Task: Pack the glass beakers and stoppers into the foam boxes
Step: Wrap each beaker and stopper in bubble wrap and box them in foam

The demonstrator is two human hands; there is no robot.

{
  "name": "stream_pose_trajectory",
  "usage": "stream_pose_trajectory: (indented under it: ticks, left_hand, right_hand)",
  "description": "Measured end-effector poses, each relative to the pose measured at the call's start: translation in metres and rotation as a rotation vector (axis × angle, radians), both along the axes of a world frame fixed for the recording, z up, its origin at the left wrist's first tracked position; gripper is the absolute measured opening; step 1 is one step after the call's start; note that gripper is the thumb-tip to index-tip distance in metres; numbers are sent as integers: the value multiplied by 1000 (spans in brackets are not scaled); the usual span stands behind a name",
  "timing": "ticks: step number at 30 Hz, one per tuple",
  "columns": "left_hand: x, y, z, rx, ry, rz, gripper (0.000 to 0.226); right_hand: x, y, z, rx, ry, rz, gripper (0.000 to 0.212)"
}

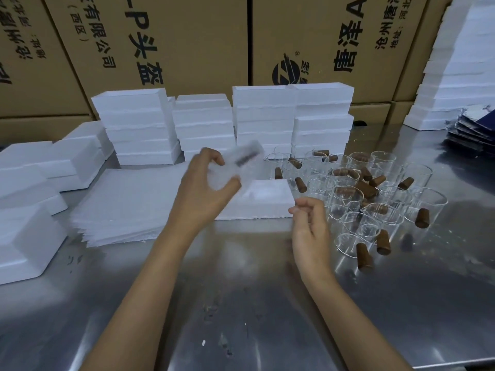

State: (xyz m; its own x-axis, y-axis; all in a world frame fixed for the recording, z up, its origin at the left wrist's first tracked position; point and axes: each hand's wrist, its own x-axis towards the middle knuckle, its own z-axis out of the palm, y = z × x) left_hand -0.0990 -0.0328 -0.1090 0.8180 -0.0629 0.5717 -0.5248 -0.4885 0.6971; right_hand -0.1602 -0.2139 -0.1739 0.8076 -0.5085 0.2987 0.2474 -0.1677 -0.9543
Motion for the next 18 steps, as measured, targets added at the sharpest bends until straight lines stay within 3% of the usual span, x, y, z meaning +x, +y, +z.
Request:
stream_pose_trajectory:
  ticks: [4, 10, 13, 18]
  left_hand:
    - [14, -5, -21, 62, -110, -5, 26]
    - [29, -5, -45, 356, -32, -33, 26]
    - [30, -8, -48, 471, -25, -2, 26]
    - [34, -8, -48, 501, 38, -10, 27]
  right_hand:
    - [2, 1, -2, -40, 20, 9, 15]
    - [3, 1, -5, -105, 32, -14, 16]
    - [4, 4, -5, -281, 29, -37, 24]
    - [22, 13, 3, -558, -18, -46, 37]
